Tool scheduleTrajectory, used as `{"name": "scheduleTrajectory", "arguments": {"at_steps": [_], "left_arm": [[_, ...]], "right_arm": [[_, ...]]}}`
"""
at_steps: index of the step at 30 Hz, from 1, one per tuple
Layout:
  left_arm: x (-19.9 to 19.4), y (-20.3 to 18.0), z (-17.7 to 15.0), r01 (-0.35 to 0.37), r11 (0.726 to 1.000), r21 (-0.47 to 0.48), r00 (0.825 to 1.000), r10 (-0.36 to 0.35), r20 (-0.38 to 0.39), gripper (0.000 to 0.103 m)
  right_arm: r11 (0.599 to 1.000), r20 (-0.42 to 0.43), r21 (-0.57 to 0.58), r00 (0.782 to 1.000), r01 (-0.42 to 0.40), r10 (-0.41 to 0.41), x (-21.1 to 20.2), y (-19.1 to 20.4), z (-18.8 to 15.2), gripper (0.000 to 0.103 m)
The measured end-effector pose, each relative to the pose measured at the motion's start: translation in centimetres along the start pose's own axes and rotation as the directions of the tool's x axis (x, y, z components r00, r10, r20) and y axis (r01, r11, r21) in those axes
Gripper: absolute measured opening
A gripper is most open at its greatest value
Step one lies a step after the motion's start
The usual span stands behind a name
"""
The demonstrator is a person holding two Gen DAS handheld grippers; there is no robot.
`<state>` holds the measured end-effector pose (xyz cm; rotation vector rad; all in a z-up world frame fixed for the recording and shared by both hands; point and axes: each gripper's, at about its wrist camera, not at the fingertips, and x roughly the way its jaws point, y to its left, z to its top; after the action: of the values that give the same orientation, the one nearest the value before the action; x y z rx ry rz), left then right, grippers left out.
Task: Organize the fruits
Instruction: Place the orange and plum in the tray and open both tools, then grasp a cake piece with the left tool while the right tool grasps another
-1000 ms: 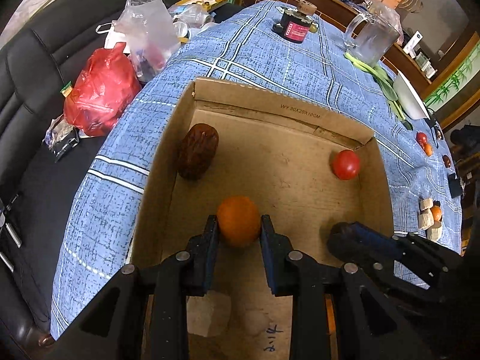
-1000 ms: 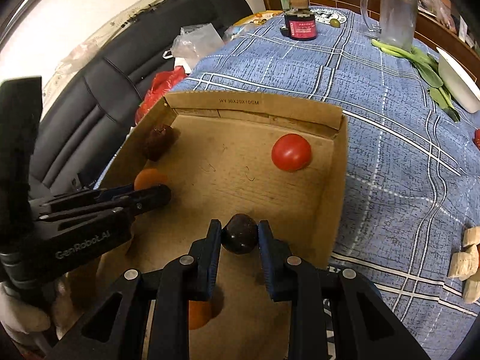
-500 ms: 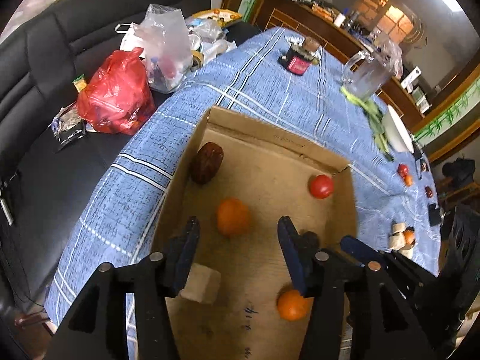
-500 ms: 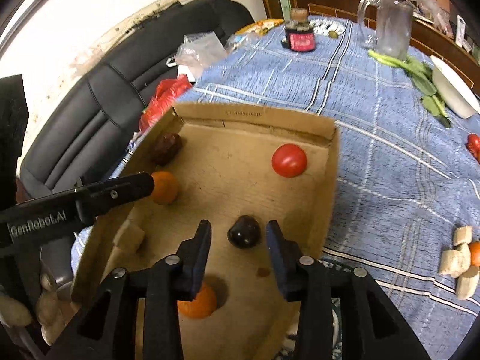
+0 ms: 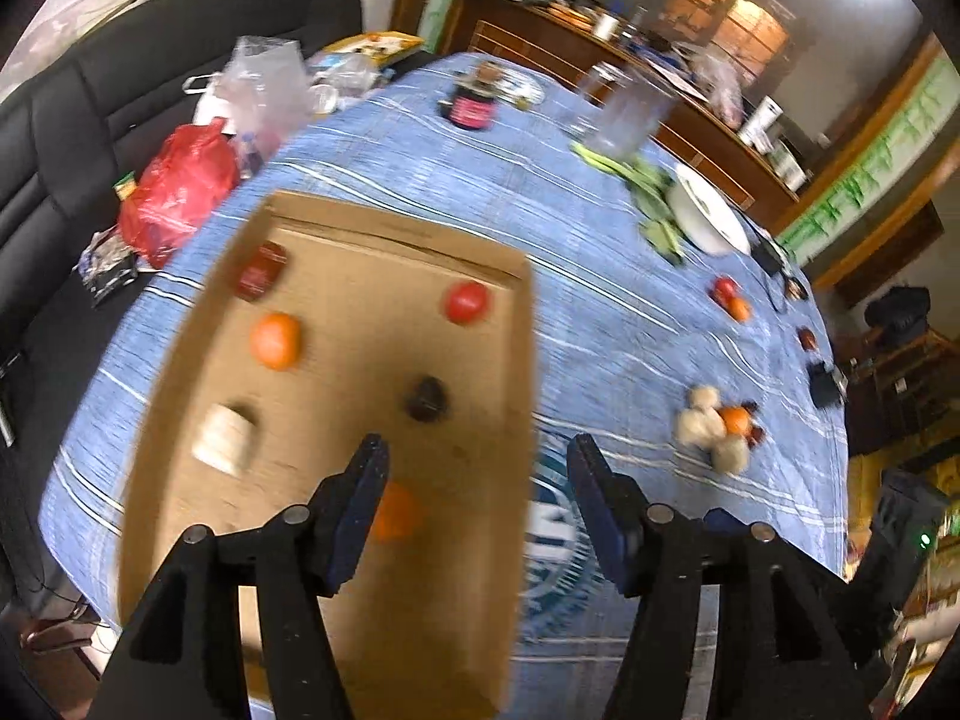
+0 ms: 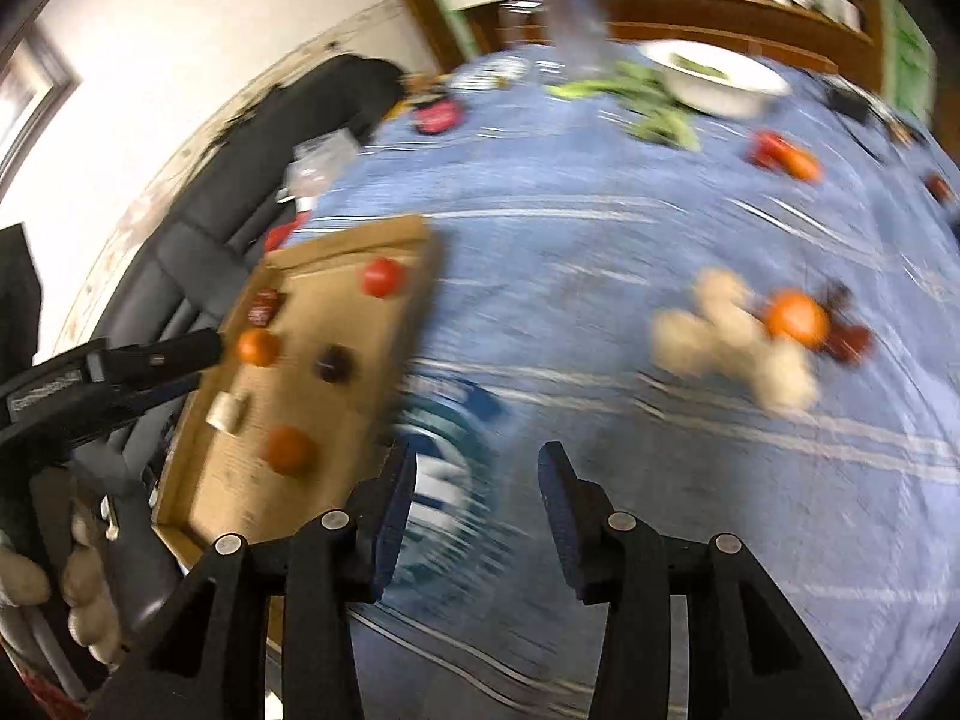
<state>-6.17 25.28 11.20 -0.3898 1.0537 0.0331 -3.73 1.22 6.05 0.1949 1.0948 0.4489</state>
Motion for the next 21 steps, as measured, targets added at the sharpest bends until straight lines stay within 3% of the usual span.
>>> {"name": "scheduleTrajectory", "arguments": {"at_steps": [4, 12, 21], "left_arm": [[0.7, -3.8, -1.6, 0.024, 0.999, 0.043, 1.0, -0.023, -0.017, 0.061], [2.6, -9.9, -4.0, 0.071, 0.992, 0.108, 0.996, -0.066, -0.054, 0.061], [4.8, -11.0, -4.4, 0.073, 0.99, 0.125, 0.994, -0.063, -0.084, 0.061]], "right_arm": [[0.997, 0.015, 0.066, 0.999, 0.033, -0.035, -2.3, -4.6, -1.0, 0.046], [0.992, 0.042, 0.084, 0.995, 0.09, -0.093, -5.1, -9.5, -1.9, 0.046], [0.993, 0.048, -0.013, 0.992, 0.119, -0.118, -2.3, -10.3, 1.2, 0.046]]}}
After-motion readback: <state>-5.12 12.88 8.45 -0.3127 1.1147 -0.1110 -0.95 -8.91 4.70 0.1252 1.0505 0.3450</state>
